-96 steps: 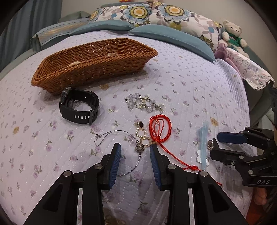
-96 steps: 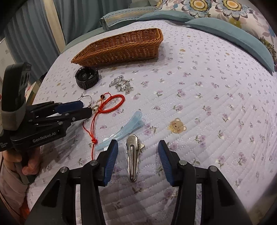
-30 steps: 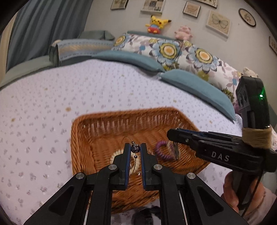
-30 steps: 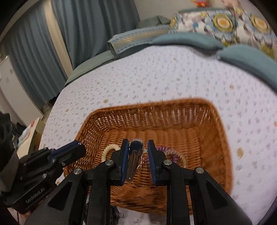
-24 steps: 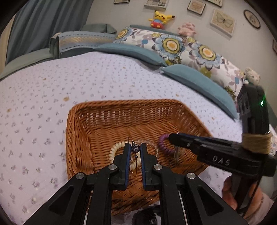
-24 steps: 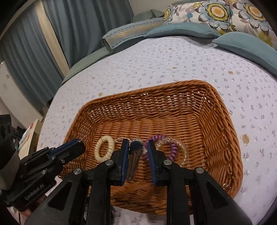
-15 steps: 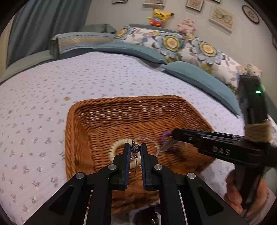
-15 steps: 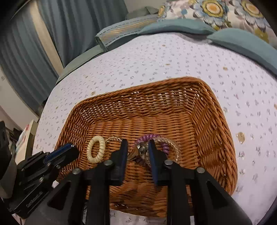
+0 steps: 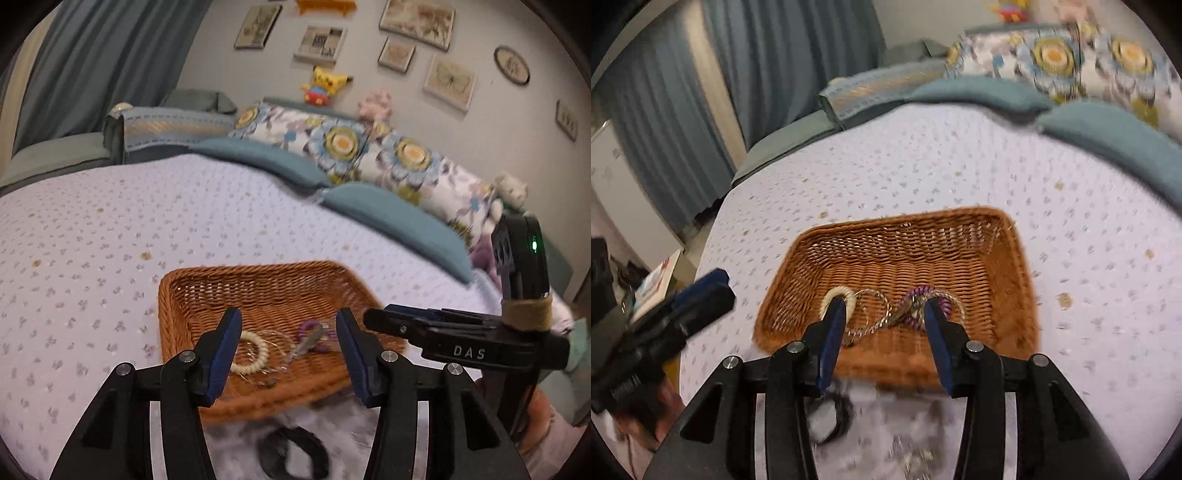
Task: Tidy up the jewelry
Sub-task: 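Grasp the black watch with the left tool while the right tool grasps the light blue hair clip, then carry the watch and clip into the wicker basket and open both tools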
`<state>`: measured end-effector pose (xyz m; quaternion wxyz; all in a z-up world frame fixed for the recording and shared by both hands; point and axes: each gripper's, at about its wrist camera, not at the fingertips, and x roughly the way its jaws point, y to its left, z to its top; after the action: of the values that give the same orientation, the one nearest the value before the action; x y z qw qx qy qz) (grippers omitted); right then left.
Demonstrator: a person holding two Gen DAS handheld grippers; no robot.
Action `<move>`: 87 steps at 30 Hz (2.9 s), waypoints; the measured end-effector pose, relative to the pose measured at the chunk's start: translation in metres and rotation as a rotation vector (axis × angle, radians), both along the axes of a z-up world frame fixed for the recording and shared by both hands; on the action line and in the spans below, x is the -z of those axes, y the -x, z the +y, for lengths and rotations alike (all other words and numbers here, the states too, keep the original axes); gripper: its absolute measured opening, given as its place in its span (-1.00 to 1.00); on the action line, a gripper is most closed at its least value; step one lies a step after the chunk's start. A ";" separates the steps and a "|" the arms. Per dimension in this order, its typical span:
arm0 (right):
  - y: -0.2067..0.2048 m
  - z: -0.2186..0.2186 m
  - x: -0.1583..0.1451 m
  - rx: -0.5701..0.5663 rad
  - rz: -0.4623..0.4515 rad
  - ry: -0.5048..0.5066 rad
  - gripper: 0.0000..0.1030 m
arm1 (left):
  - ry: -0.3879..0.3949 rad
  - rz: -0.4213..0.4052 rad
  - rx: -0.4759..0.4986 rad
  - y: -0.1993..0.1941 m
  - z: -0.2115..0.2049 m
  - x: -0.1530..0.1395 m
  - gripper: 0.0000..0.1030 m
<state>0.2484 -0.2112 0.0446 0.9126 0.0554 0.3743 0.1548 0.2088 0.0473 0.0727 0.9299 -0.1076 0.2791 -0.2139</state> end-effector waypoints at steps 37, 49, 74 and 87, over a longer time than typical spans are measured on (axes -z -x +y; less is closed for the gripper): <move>0.174 -0.076 0.105 0.002 0.322 -0.084 0.07 | 0.016 0.321 -0.225 0.056 -0.005 0.108 0.34; 0.157 -0.045 0.110 0.055 0.247 0.071 -0.21 | -0.050 0.320 -0.193 0.036 -0.026 0.117 0.34; 0.162 -0.009 0.105 -0.146 0.151 0.090 -0.68 | -0.116 0.323 -0.179 0.031 -0.039 0.126 -0.53; 0.154 -0.015 0.089 -0.094 0.094 0.056 -0.68 | -0.111 0.248 -0.162 0.044 -0.041 0.108 -0.53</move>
<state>0.0943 -0.2264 -0.0440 0.8870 0.0193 0.4231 0.1839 0.1646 0.0057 -0.0350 0.9071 -0.1038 0.3936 -0.1073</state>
